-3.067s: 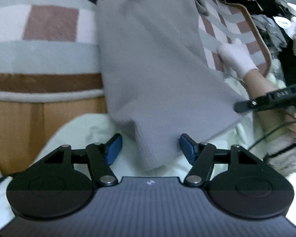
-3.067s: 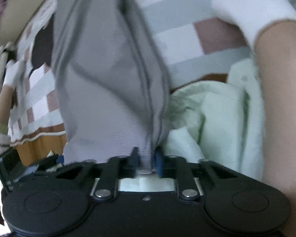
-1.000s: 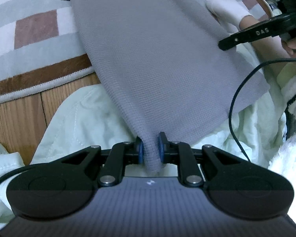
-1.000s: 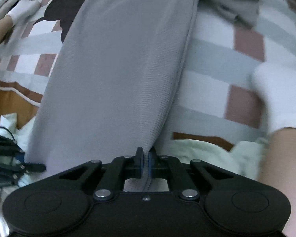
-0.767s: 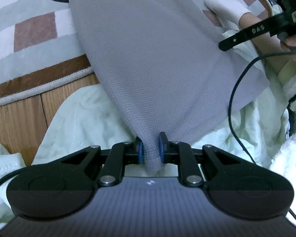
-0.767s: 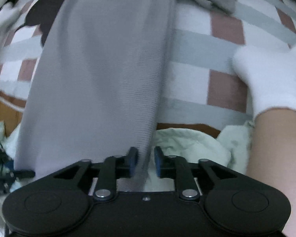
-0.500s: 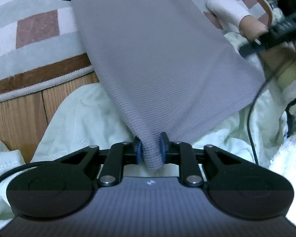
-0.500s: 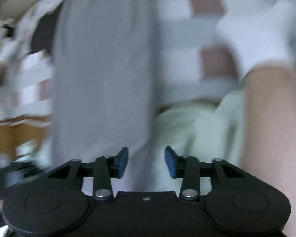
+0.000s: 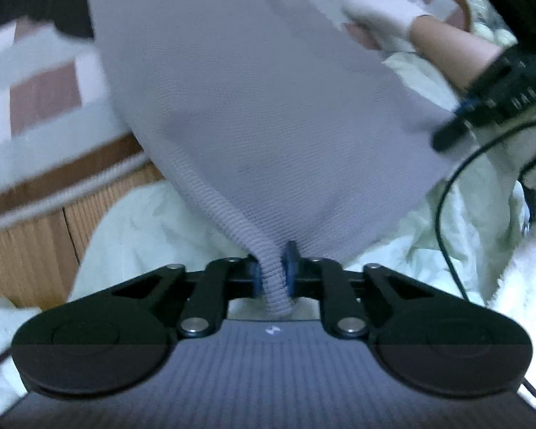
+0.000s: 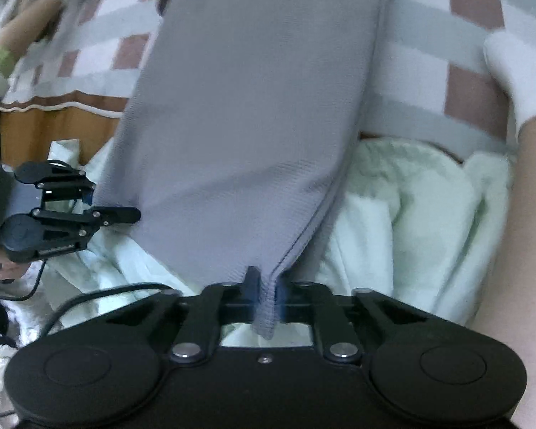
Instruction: Fold clothes
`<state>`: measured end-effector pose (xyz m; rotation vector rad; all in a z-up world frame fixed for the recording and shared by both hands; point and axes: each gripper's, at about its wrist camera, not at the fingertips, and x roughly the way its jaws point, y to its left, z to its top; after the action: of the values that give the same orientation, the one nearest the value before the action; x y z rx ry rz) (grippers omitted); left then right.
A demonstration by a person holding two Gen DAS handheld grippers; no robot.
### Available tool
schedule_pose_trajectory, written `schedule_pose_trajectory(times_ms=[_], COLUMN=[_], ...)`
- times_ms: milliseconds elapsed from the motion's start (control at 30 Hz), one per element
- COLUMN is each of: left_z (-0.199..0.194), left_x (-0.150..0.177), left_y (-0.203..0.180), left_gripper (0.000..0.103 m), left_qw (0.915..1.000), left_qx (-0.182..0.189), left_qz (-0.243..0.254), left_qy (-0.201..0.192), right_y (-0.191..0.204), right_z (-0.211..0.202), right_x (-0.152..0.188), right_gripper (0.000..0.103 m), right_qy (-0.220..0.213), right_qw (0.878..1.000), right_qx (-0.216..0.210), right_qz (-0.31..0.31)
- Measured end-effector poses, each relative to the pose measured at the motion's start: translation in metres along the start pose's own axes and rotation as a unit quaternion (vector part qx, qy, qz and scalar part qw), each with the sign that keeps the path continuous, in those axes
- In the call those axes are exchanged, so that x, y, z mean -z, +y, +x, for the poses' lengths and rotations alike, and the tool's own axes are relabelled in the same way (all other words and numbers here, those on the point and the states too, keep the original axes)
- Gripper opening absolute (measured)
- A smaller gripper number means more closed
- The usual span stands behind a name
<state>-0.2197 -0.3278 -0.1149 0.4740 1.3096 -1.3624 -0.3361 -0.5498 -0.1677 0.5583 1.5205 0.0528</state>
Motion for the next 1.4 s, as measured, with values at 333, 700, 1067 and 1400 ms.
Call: schedule_pose_trajectory(times_ms=[333, 700, 1067, 1400], left_z=[-0.036, -0.019, 0.009, 0.009], left_x=[-0.01, -0.004, 0.005, 0.005], left_y=[0.004, 0.009, 0.055, 0.052], left_gripper=[0.006, 0.007, 0.017, 0.007], left_qw=[0.9978, 0.9984, 0.9796, 0.983], left_qx=[0.041, 0.018, 0.071, 0.068], left_qz=[-0.028, -0.051, -0.181, -0.169], left_qy=[-0.044, 0.016, 0.052, 0.023], right_y=[-0.003, 0.025, -0.033, -0.035], right_z=[-0.048, -0.001, 0.0, 0.028], right_x=[0.013, 0.012, -0.009, -0.009], right_gripper=[0.005, 0.006, 0.053, 0.027], right_qy=[-0.089, 0.042, 0.008, 0.029], right_qw=[0.996, 0.991, 0.994, 0.989], right_qx=[-0.017, 0.096, -0.024, -0.066], right_qz=[-0.004, -0.078, 0.103, 0.126])
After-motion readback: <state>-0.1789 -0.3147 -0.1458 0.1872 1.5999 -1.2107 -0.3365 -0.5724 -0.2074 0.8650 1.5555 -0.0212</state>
